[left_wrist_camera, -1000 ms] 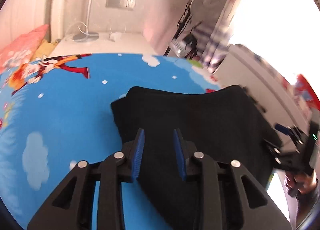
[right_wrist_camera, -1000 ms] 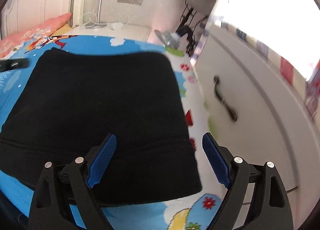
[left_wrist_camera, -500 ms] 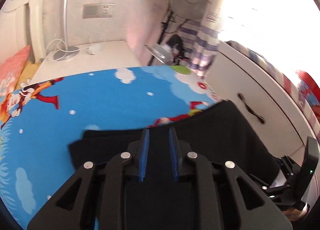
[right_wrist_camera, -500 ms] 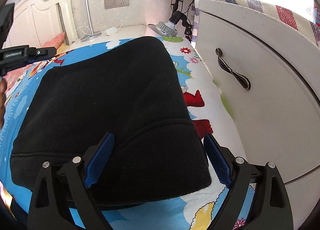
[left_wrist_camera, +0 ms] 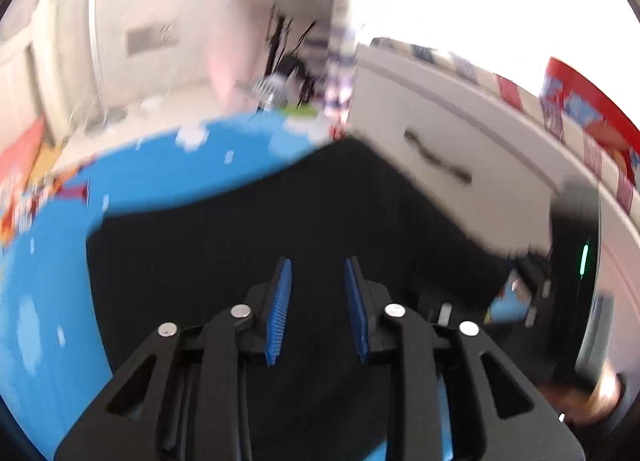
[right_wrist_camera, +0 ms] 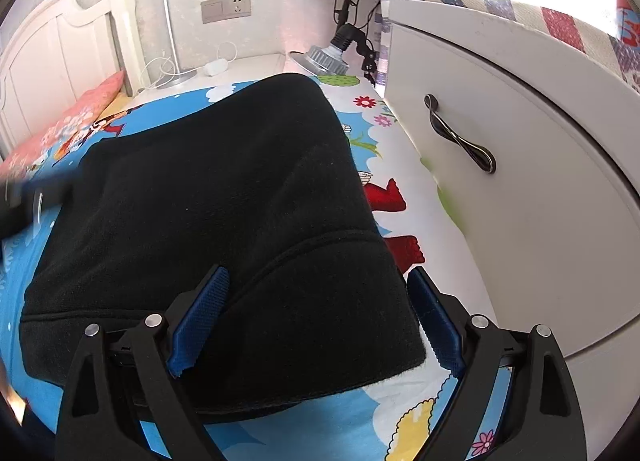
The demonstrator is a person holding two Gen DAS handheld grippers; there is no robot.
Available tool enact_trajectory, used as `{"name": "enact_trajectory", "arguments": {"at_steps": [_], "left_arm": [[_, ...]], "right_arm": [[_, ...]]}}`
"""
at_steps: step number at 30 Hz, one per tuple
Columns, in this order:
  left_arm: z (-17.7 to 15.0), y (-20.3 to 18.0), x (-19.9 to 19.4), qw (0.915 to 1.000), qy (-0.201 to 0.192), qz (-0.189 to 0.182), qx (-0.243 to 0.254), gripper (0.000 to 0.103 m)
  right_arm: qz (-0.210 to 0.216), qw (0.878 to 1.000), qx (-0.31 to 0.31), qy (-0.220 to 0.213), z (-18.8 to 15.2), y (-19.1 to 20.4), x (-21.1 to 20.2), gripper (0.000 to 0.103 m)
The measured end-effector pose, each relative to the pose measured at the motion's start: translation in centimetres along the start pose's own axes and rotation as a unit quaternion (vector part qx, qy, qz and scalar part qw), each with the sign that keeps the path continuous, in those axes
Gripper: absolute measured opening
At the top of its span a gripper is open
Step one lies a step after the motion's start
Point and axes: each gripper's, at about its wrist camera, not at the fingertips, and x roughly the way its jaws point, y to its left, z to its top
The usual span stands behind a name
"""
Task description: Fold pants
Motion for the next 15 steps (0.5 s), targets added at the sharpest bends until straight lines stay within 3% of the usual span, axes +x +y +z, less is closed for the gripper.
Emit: {"name": "enact_trajectory", "arguments": {"at_steps": [5,7,8,10,15], "left_arm": [[6.9,-1.3,7.1,0.9980,0.030,-0.031,0.047,0.030],[8.4,-2.0,10.0,0.9971,0.043,-0.014,0.062,0.029],[9.0,-2.4,12.5,0.9951,0.068,0.006,0.071,0.027],[8.6,-2.6,16.4,0.9885,0.133,0.012,0.071,0.028],[8.5,-2.4,15.6,0.9934,0.091,0.022,0.067,0.030]], "right_arm": [[-0.004,1.000,0.000,0.003,0.1,0.0,0.0,0.087],[-0.005,1.000,0.003,0.004,0.0,-0.1,0.0,0.087],[-0.005,1.000,0.005,0.005,0.0,-0.1,0.0,0.087],[-0.010,1.000,0.011,0.005,0.0,-0.2,0.2,0.087],[-0.006,1.000,0.011,0.006,0.0,-0.3,0.2,0.087]]}}
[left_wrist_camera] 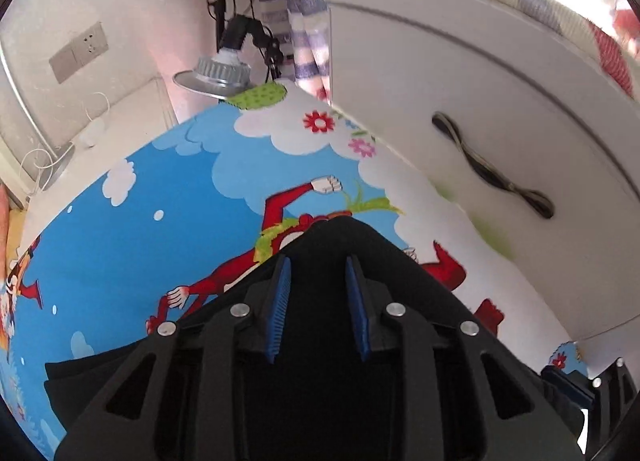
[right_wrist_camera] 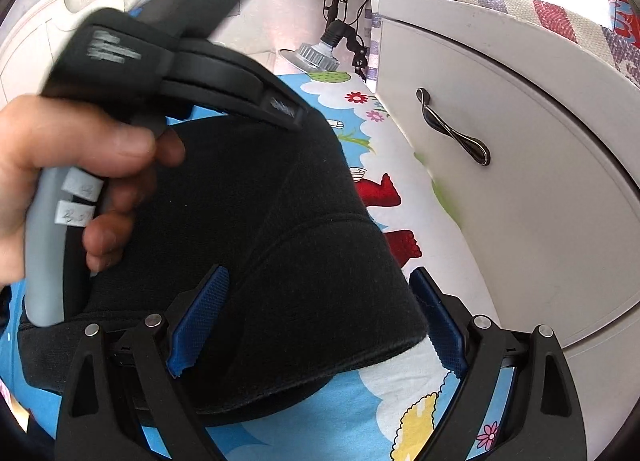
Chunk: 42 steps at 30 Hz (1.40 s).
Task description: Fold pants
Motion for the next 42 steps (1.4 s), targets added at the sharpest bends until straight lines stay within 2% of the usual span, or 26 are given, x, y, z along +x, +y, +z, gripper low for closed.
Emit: {"name": "enact_trajectory", "arguments": {"at_steps": [3,4,5,7,9,13,15,17,19,22,26,28,31,34,37,42], "left_arm": [[-2.1,1.7,-3.9,0.9984,-0.028,-0.012,-0.049,0.038],[-3.7,2.7,-5.9,0.9960,-0.046,-0.014,-0.075,0.051],[-5.4,3.3,-7.6,0.9941,-0.054,-0.010,-0.093,0.059],[-8.7,4.5,-10.1,0.9908,-0.054,0.004,-0.124,0.059],[-12.5,5.3,-11.9,0.9883,-0.038,0.016,-0.147,0.060],[-18.1,5.4,-14.2,0.9854,-0.021,0.057,-0.159,0.087],[-19.7,5.0,-14.4,0.9843,-0.001,0.079,-0.158,0.092],[-20.3,4.5,-15.2,0.9835,-0.009,0.102,-0.149,0.100],[-20.5,4.5,-16.3,0.9821,-0.026,0.109,-0.151,0.101],[-20.4,4.8,-16.9,0.9815,-0.045,0.087,-0.164,0.101],[-20.3,4.8,-17.3,0.9774,-0.051,0.120,-0.167,0.101],[-20.4,5.0,-17.4,0.9755,-0.048,0.132,-0.170,0.101],[-20.6,5.8,-17.9,0.9740,-0.061,0.113,-0.187,0.101],[-20.9,6.4,-18.5,0.9718,-0.071,0.097,-0.203,0.101],[-20.9,6.5,-18.5,0.9706,-0.069,0.116,-0.199,0.101],[-21.1,6.5,-18.3,0.9722,-0.063,0.107,-0.198,0.101]], "right_arm": [[0.003,1.000,0.001,0.001,0.1,-0.2,0.0,0.087],[0.004,1.000,0.005,0.000,0.1,-0.3,0.1,0.087],[0.005,1.000,0.007,0.000,0.1,-0.4,0.1,0.087],[0.001,1.000,0.006,-0.002,0.1,-0.3,0.1,0.087],[-0.002,1.000,0.003,-0.004,0.1,-0.2,0.1,0.088],[-0.008,1.000,0.001,-0.005,0.1,0.0,0.0,0.088],[-0.016,1.000,-0.001,-0.005,0.1,0.2,-0.1,0.088],[-0.025,1.000,-0.005,-0.007,0.0,0.6,-0.4,0.088],[-0.029,1.000,-0.006,-0.007,0.2,0.6,-0.3,0.088],[-0.033,0.999,-0.005,-0.007,0.5,0.6,-0.6,0.088],[-0.045,0.999,-0.011,-0.013,1.1,1.2,-1.9,0.088],[-0.030,0.999,-0.003,-0.028,1.7,1.7,-3.4,0.088],[-0.028,0.998,-0.013,-0.047,2.3,3.0,-4.9,0.092],[-0.030,0.999,-0.019,-0.035,2.5,4.6,-4.8,0.092],[-0.027,0.999,-0.039,-0.024,2.0,6.0,-4.1,0.092],[-0.061,0.996,-0.066,-0.007,0.9,6.8,-2.5,0.092]]}}
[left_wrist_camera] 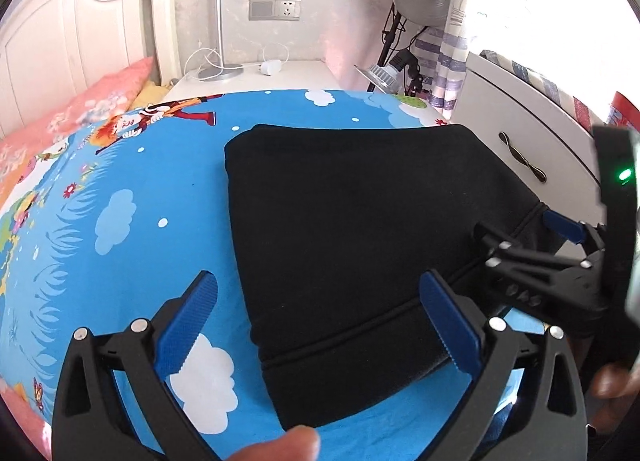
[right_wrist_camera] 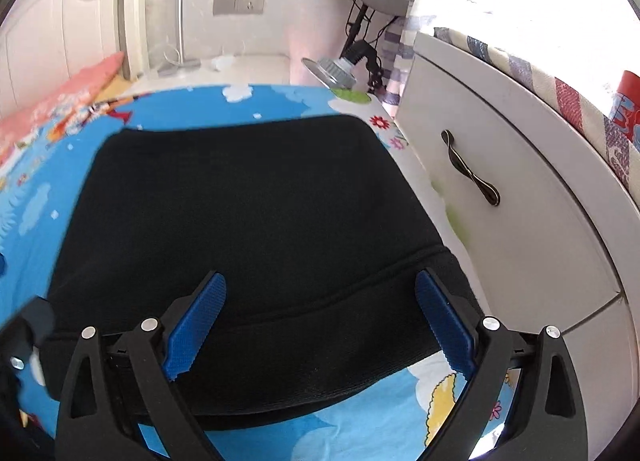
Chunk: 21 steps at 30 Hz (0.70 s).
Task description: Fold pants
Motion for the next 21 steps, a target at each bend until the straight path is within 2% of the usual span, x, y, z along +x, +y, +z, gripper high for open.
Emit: {"name": "enact_trajectory", "arguments": {"at_steps": [4,12,21], "left_arm": [[-0.1,-0.1,0.2,1.0000,0.000,0.006,0.003,0.101],[0.0,0.0,0.1,1.0000,0.003,0.009,0.002,0.101],[0.1,-0.4,-0.5,1.0000,0.000,-0.003,0.009,0.101]], "right_arm": [[0.018,1.000,0.022,0.010,-0.4,-0.9,0.2,0.094],[0.005,1.000,0.006,0.020,-0.6,-0.3,0.2,0.095],[0.022,0.999,0.021,0.039,-0.8,-1.0,-1.3,0.095]]}}
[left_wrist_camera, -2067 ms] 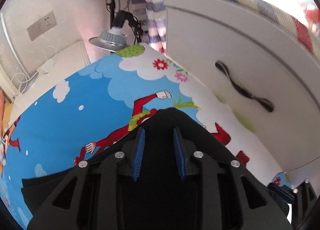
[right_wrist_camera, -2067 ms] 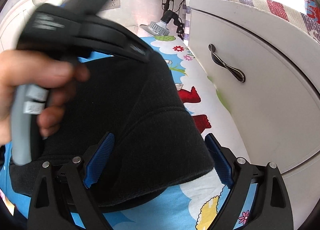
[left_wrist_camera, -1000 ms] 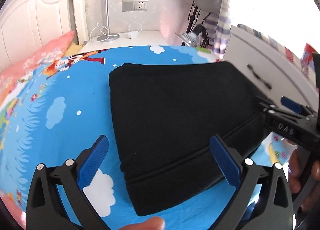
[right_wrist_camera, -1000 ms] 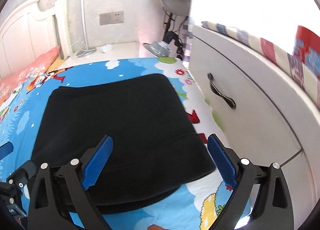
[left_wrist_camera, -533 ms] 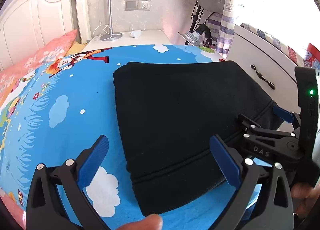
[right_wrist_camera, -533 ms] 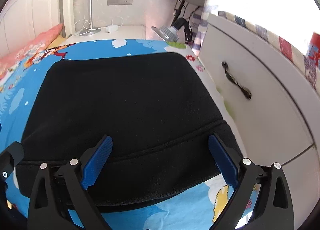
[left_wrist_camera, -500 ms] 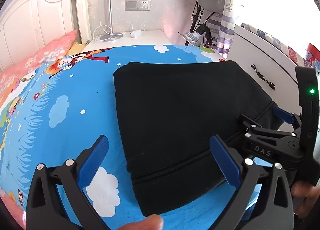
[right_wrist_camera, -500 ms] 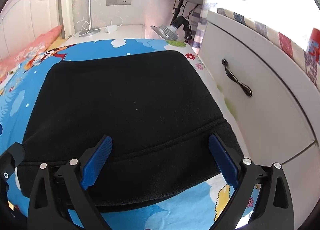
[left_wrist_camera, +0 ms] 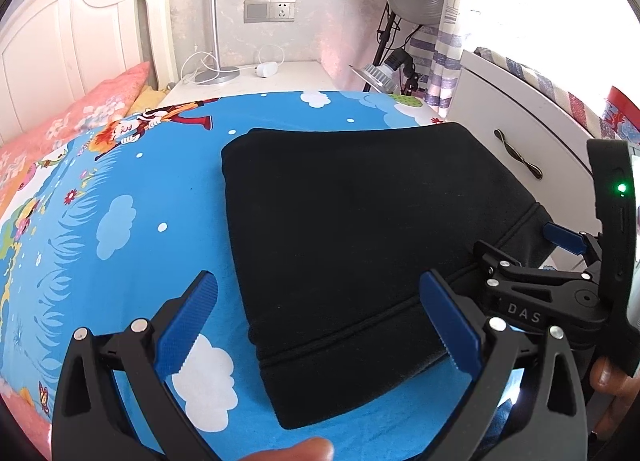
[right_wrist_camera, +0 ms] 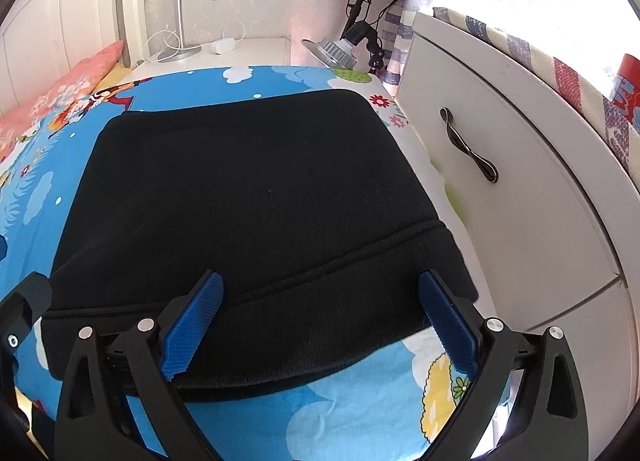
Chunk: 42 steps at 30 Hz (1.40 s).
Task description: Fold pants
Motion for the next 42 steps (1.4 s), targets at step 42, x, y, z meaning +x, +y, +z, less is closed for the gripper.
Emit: {"name": "enact_trajectory", "arguments": {"at_steps": [42], "left_arm": [[1.4,-0.5,-2.5,0.9995,-0.022,-0.020,0.003,0.101]], "right_arm": [[0.016,0.999,0.033,-0.033,0.9,-1.9,-3.6,0.095]]}}
